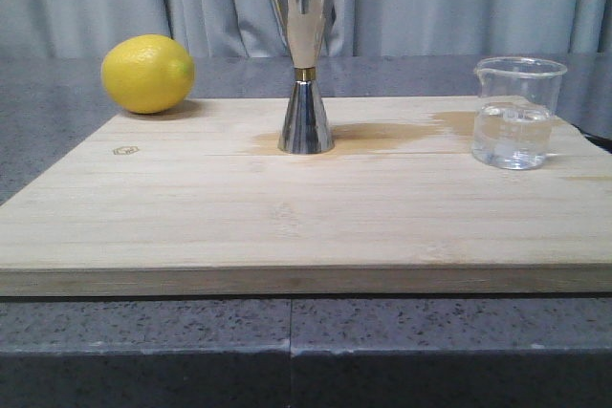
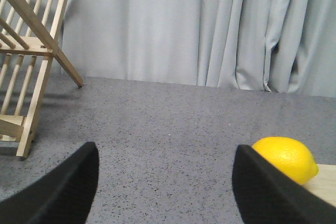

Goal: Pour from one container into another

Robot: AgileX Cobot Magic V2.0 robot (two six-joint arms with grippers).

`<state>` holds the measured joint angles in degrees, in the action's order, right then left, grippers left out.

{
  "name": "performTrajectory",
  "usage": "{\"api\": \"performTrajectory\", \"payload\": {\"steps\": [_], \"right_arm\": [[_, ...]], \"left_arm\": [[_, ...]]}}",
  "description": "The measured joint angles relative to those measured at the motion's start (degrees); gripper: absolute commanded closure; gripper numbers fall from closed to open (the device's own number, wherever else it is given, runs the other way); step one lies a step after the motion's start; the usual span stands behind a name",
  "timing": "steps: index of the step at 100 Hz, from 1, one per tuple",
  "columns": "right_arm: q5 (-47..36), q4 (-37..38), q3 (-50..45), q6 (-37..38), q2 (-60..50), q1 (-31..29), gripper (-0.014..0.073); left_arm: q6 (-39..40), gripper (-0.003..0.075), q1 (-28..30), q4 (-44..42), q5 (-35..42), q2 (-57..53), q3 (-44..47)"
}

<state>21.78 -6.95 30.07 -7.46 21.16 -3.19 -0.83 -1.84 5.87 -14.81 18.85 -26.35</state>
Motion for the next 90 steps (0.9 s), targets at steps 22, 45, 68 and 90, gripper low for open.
{"api": "performTrajectory", "payload": {"steps": [22,45,68,90], "right_arm": [[0.78,-1.19,0.24,0.0,0.17,0.0,0.0133],[7.24,-1.31,4.48,0.0,4.13,0.0,0.0097],[12.24,-1.31,8.56,0.0,9.95,0.0,-0.0035],[16.33,-1.31,10.01,0.0,14.62,0.0,-0.0034]], "left_arm": [[0.0,0.0288,0.0,0.65,-2.42,0.0,-0.61],[-1.18,0.0288,0.0,0.73,-14.18,3.27,-7.84],[-9.07,0.0286,0.0,5.64,-25.3,10.76,-15.74],[-27.63,0.0287,0.0,23.07,-26.6,17.8,-17.47]]}}
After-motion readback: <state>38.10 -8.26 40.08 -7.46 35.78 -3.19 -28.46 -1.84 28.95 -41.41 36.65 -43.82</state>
